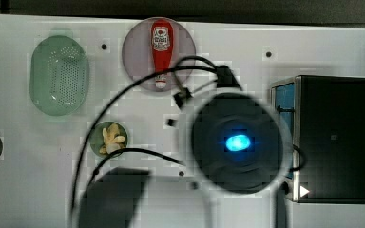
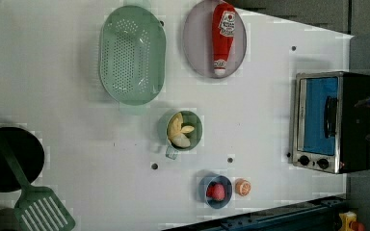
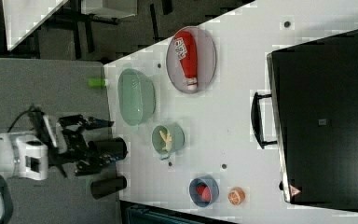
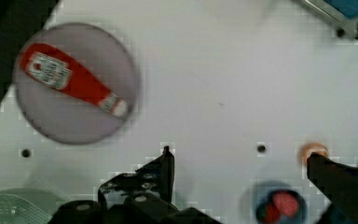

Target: Pick Banana and place it in mug.

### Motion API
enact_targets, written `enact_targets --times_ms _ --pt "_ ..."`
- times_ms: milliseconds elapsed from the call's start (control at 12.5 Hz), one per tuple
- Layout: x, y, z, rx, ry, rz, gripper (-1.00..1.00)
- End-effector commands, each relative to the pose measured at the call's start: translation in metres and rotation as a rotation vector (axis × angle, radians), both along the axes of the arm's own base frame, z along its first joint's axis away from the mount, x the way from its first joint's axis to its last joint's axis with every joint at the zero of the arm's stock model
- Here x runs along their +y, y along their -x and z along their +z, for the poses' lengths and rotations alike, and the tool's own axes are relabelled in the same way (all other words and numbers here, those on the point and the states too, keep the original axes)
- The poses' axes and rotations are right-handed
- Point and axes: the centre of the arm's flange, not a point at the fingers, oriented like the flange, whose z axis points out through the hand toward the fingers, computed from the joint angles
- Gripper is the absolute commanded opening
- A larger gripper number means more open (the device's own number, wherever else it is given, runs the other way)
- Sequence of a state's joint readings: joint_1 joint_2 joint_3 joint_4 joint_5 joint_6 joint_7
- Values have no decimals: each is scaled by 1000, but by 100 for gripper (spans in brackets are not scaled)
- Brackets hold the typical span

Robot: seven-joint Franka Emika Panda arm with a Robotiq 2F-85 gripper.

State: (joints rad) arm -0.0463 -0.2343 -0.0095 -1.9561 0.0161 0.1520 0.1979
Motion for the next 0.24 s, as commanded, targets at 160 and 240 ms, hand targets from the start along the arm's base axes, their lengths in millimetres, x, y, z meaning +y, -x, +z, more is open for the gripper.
enact_targets --times_ms 160,240 --pt "-15 2 14 26 22 143 100" --pt "-15 2 13 30 22 143 100"
